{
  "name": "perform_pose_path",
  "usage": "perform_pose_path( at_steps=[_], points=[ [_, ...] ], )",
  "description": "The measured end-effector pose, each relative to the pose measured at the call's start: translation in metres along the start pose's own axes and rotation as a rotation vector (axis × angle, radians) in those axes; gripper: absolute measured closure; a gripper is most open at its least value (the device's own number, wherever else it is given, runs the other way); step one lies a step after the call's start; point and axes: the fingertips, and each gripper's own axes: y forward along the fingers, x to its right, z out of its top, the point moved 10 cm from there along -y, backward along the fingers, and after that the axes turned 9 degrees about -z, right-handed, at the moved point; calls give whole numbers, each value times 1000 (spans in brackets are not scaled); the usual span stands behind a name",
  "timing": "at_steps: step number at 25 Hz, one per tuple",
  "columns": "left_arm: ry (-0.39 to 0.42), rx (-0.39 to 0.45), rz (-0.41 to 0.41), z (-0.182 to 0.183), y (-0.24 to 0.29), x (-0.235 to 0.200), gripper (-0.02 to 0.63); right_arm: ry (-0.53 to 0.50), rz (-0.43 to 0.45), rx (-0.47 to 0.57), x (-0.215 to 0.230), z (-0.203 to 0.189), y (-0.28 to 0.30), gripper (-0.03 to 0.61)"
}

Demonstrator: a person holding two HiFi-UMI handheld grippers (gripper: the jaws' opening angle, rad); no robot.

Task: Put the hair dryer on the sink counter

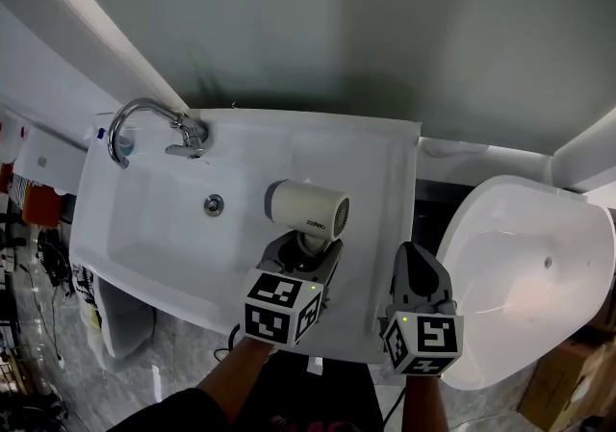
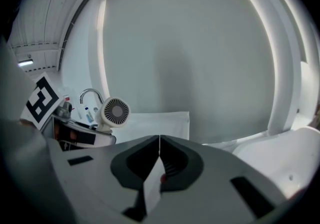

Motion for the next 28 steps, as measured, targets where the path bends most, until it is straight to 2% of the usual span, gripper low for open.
perform_pose_path(
  at_steps=[13, 28],
  points=[
    [-75, -73, 15, -8, 35, -10, 414, 14, 11, -35, 10, -8, 17, 557],
    [-109, -157, 28, -23, 60, -24, 413, 19, 18, -91, 12, -21, 40, 557]
  ],
)
